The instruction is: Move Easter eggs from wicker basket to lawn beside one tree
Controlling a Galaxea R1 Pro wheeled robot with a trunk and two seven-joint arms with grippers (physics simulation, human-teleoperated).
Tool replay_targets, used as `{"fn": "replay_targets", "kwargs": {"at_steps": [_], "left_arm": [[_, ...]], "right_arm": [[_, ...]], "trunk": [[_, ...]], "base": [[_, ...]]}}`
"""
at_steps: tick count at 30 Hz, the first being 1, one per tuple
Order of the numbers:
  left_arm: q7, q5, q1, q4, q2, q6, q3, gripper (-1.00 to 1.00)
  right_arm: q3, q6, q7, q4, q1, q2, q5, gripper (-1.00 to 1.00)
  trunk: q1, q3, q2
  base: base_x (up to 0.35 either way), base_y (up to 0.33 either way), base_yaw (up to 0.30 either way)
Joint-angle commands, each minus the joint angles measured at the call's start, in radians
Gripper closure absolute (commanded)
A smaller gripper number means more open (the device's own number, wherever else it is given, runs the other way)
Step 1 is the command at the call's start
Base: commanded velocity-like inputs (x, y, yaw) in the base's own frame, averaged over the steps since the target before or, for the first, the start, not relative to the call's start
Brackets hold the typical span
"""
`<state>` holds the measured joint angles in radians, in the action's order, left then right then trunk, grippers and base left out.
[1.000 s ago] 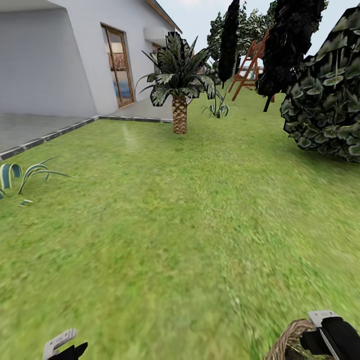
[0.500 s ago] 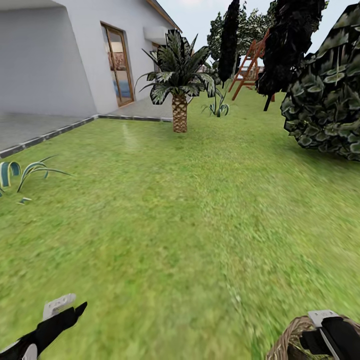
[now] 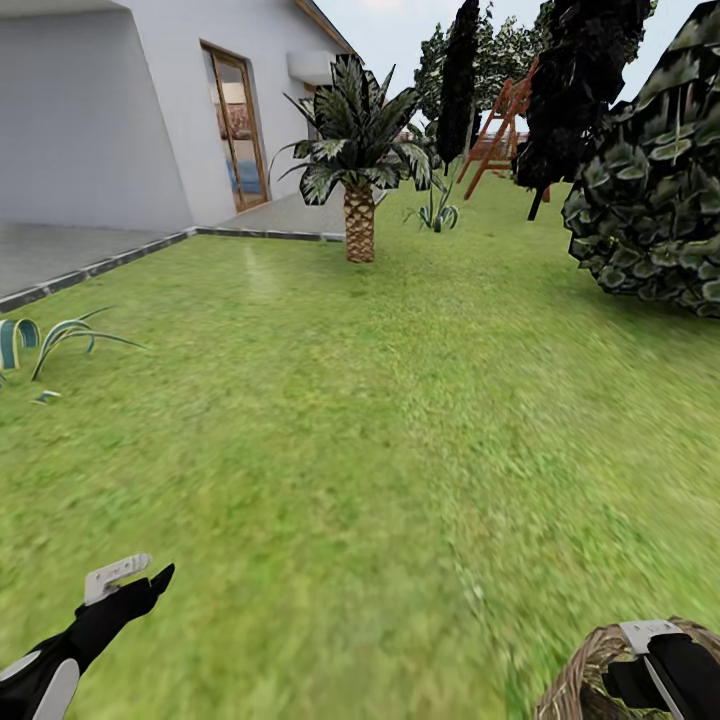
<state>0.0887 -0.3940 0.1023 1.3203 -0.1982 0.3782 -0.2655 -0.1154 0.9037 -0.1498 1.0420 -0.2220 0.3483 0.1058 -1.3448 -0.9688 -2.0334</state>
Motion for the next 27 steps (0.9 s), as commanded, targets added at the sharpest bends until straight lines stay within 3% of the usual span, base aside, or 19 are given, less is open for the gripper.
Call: {"fn": "replay_targets", "kwargs": {"at_steps": [1, 27], "left_arm": [[0.004, -0.006, 0.001, 0.001, 0.001, 0.007, -0.001, -1.00], [0.005, -0.008, 0.001, -0.001, 0.002, 0.008, 0.002, -1.00]], "right_arm": [[-0.001, 0.004, -0.010, 0.001, 0.000, 0.000, 0.011, -1.00], [-0.001, 0.003, -0.010, 0.001, 0.000, 0.000, 0.012, -1.00]], "trunk": [[-0.004, -0.004, -0.008], [-0.103, -0.086, -0.190]], "base": [[0.000, 0.000, 0.000], [0.000, 0.000, 0.000]]}}
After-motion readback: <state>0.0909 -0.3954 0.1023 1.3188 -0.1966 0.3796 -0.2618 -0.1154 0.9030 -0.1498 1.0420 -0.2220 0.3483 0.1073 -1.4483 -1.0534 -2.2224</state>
